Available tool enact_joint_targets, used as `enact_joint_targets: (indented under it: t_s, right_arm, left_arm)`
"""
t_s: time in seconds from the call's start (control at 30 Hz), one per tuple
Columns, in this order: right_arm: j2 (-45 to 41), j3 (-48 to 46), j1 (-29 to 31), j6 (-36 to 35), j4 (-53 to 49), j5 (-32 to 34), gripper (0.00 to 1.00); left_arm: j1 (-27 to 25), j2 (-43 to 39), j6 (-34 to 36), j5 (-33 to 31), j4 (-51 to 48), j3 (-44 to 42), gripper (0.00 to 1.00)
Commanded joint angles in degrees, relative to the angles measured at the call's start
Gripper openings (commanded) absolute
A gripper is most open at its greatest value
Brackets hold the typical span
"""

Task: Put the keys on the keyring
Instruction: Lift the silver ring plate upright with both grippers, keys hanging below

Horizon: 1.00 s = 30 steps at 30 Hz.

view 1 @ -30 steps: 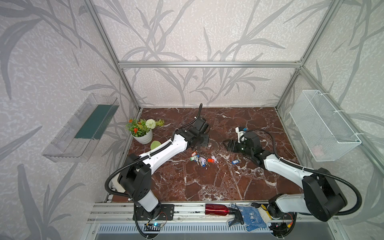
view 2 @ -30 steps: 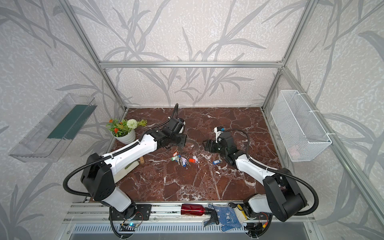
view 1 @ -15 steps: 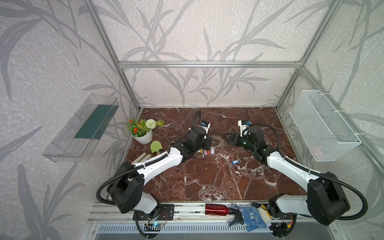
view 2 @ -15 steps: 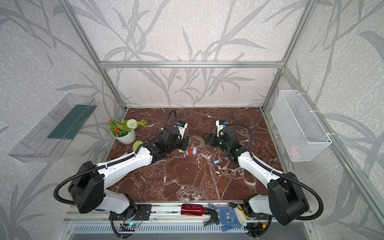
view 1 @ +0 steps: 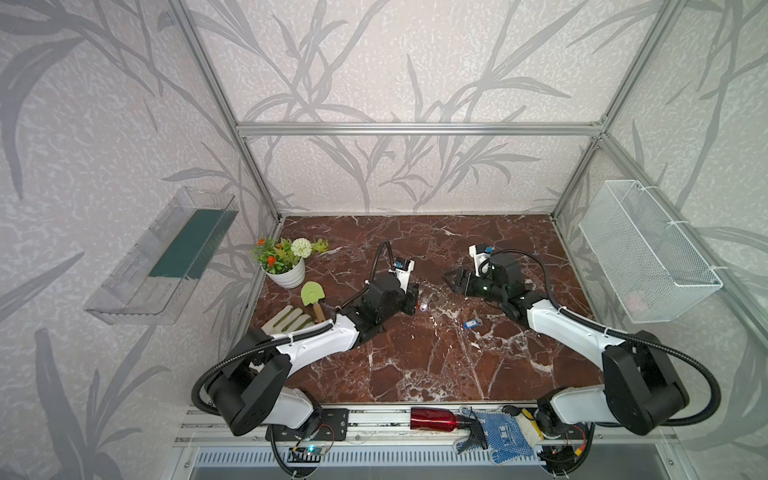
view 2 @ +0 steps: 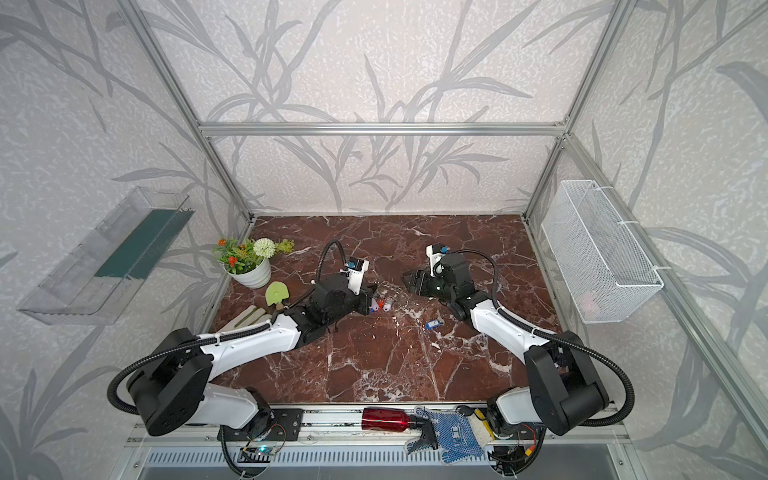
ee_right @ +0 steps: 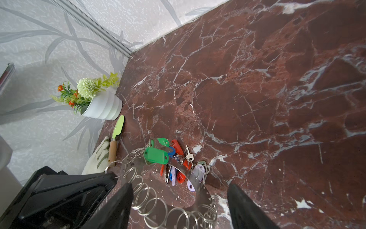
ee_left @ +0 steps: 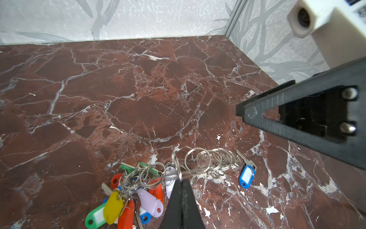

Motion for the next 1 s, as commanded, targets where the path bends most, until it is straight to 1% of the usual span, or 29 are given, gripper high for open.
enact_joint_targets:
  t_s: [0.0, 0.07, 0.17, 0.23, 0.37, 0.4, 0.53, 0.7, 0.83, 0.9, 0.97]
  right_arm:
    - [0.3, 1.8, -0.3, -0.4, 3.0, -0.9, 0.76]
    - [1.1, 1.9, -0.7, -0.4, 4.7, -0.9, 0.76]
    - [2.8, 2.0, -1.6, 1.7, 9.3, -3.0, 0.76]
    - [3.0, 2.8, -1.8, 2.2, 10.6, -3.7, 0.76]
    - [1.1, 4.2, -3.1, 2.3, 13.3, -5.0, 0.76]
    - [0.7, 4.8, -4.0, 4.2, 14.6, -5.9, 0.76]
    - [0.3, 6.6, -7.5, 7.9, 19.5, -10.6, 0.76]
    - [-1.2, 10.1, -8.3, 7.1, 17.4, -13.9, 0.76]
    - [-2.4, 11.3, -8.3, 6.9, 16.7, -15.6, 0.74]
    - [-3.2, 11.4, -8.3, 7.0, 16.7, -16.2, 0.72]
    - [-3.8, 11.7, -8.3, 7.3, 17.2, -17.9, 0.7]
  left_arm:
    - [-0.2, -2.3, 0.0, -0.2, 10.6, -1.8, 0.0]
    - [-0.2, -2.6, 0.0, -0.4, 12.3, -1.7, 0.0]
    - [-0.3, -3.0, 0.3, -0.2, 13.9, -0.6, 0.0]
    - [-0.2, -3.6, 0.9, 0.3, 14.2, 0.5, 0.0]
    - [-0.2, -6.6, 2.2, 1.4, 11.2, 4.2, 0.0]
    - [-0.3, -7.4, 2.6, 1.9, 10.1, 5.3, 0.0]
    - [-0.1, -10.7, 3.5, 4.3, 7.7, 7.8, 0.0]
    - [0.5, -13.1, 4.9, 11.0, 3.2, 11.9, 0.0]
    - [2.2, -13.4, 4.9, 15.8, 3.0, 14.1, 0.0]
    - [4.1, -13.2, 3.1, 18.9, 3.2, 15.3, 0.0]
    - [6.8, -12.7, 0.0, 23.3, 4.3, 16.3, 0.0]
